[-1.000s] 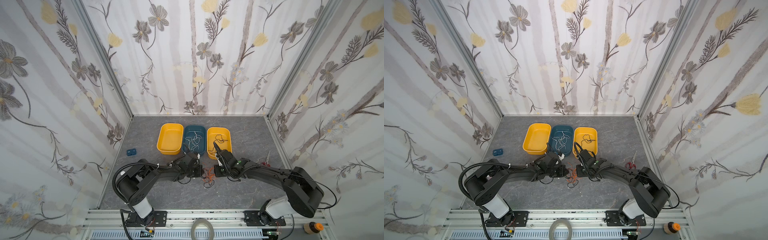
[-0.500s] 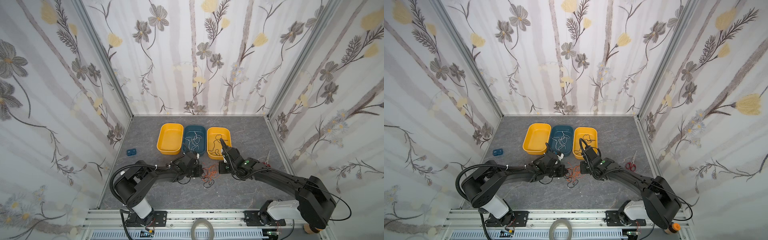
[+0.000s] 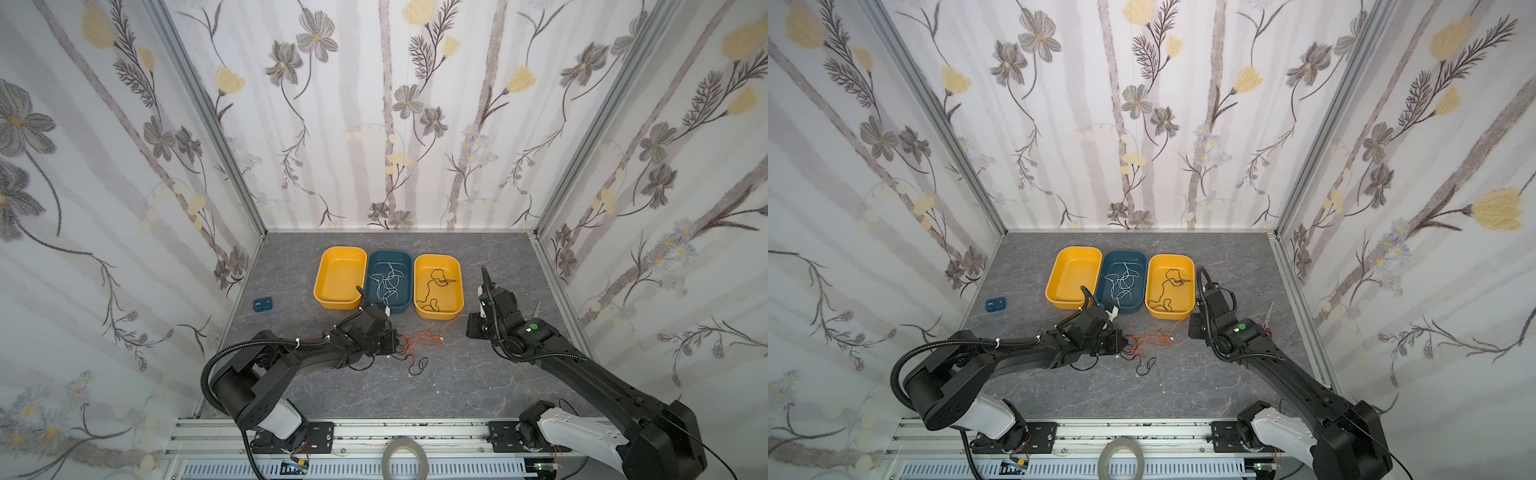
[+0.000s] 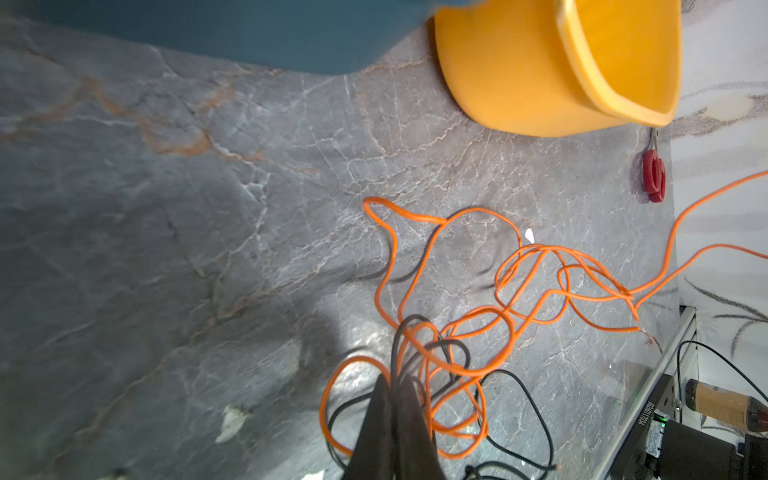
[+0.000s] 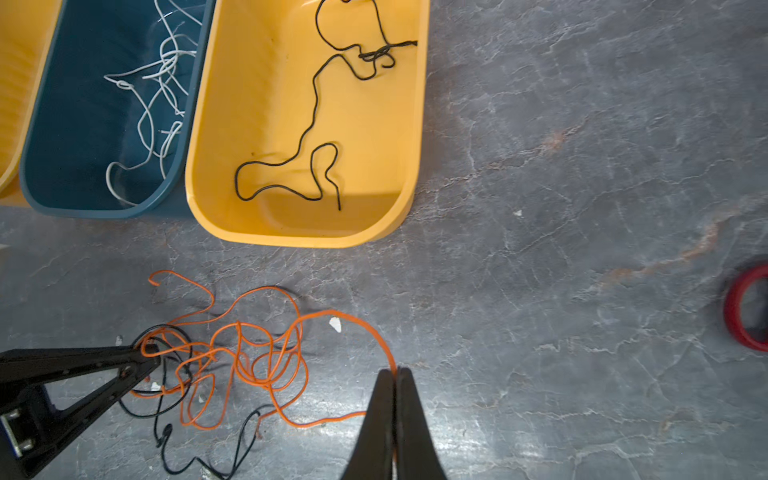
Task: Untangle the cables
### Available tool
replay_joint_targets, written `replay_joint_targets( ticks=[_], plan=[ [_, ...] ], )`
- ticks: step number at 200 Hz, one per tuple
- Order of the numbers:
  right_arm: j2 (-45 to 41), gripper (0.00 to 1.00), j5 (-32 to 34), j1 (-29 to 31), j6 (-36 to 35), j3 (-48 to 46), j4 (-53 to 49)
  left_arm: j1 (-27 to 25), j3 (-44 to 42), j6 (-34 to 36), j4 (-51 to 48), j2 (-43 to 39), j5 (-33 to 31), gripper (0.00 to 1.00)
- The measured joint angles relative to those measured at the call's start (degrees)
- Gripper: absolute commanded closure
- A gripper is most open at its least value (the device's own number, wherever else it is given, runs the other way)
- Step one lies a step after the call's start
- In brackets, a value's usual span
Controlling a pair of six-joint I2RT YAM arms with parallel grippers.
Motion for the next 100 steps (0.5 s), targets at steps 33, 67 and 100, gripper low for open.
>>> replay_joint_targets(
  ticks=[33, 67, 100],
  plan=[
    [-1.51, 1.0, 0.22, -3.45, -0.81, -0.02, -1.81, 1.03, -1.07, 0.02, -1.44, -2.14, -0.79, 1.0],
    [-2.27, 1.0, 0.2, -5.64, -1.68, 0.04, -2.43, 2.01, -1.75, 0.24, -2.84, -4.94, -1.4, 1.0],
    [-2.27, 1.0, -1.27, -5.7, -2.32, 0.13, -2.4, 2.73, -1.84, 1.14, -4.31, -7.34, -1.79, 1.0]
  ],
)
